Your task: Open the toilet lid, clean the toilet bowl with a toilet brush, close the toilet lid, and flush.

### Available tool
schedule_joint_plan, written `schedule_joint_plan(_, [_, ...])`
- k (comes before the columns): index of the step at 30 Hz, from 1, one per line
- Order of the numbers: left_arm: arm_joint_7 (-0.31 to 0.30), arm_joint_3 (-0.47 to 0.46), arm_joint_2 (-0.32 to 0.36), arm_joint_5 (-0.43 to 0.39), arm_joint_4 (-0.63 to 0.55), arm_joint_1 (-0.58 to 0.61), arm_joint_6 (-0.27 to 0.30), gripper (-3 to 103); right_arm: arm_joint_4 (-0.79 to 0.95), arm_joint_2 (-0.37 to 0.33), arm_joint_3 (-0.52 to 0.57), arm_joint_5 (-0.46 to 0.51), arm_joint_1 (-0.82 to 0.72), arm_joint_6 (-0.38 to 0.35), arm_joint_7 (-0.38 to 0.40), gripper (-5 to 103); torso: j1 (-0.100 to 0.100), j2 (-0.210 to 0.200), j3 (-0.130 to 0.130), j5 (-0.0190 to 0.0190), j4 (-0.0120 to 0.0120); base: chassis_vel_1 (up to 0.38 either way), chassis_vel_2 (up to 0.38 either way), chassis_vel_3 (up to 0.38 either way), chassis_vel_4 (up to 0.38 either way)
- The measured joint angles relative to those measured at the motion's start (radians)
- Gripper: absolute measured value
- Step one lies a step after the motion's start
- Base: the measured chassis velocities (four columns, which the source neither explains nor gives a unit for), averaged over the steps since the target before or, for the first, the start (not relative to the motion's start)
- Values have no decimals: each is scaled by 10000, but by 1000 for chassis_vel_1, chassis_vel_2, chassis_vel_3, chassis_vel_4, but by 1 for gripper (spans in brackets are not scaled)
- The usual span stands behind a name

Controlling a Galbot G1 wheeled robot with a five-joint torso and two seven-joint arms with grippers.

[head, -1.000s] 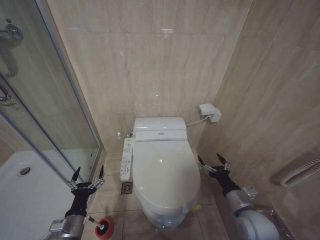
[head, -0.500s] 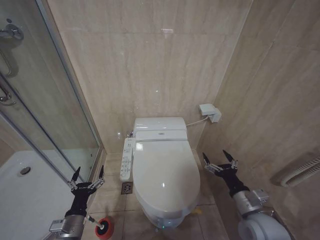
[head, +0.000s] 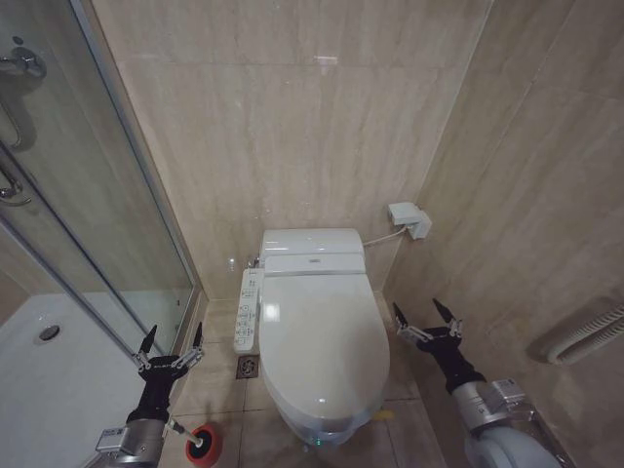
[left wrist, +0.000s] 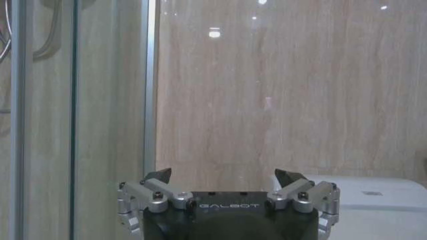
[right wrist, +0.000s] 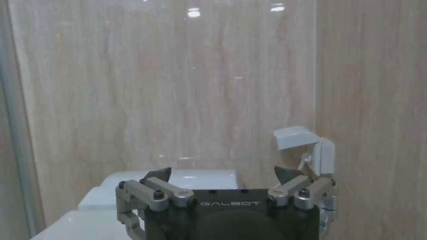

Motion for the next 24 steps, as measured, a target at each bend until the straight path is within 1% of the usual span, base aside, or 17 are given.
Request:
schedule_joint_plan(6, [0, 0, 0, 0, 0, 1, 0, 100, -142, -128, 132, -112, -245, 177, -122, 100, 0, 0, 0, 0, 0, 0, 0, 0, 0])
schedule_joint_plan(9, [0, 0, 0, 0, 0, 0, 0, 100, -149, -444, 560, 136, -458, 259, -148, 100, 0, 0, 0, 1, -1, 0, 0, 0, 0])
schedule_joint_plan(13, [0, 0, 0, 0, 0, 1, 0, 100, -57, -583, 886, 356, -598, 270, -173, 100, 0, 0, 0, 1, -1, 0, 0, 0, 0])
schedule_joint_plan(19, [0, 0, 0, 0, 0, 0, 0, 100, 74, -544, 1001, 483, -808, 308, -248, 100, 0, 0, 0, 0, -1, 0, 0, 0, 0])
schedule_joint_plan(24, [0, 0, 0, 0, 0, 0, 0, 100, -10, -235, 797, 454, -573, 321, -228, 100, 0, 0, 0, 1, -1, 0, 0, 0, 0])
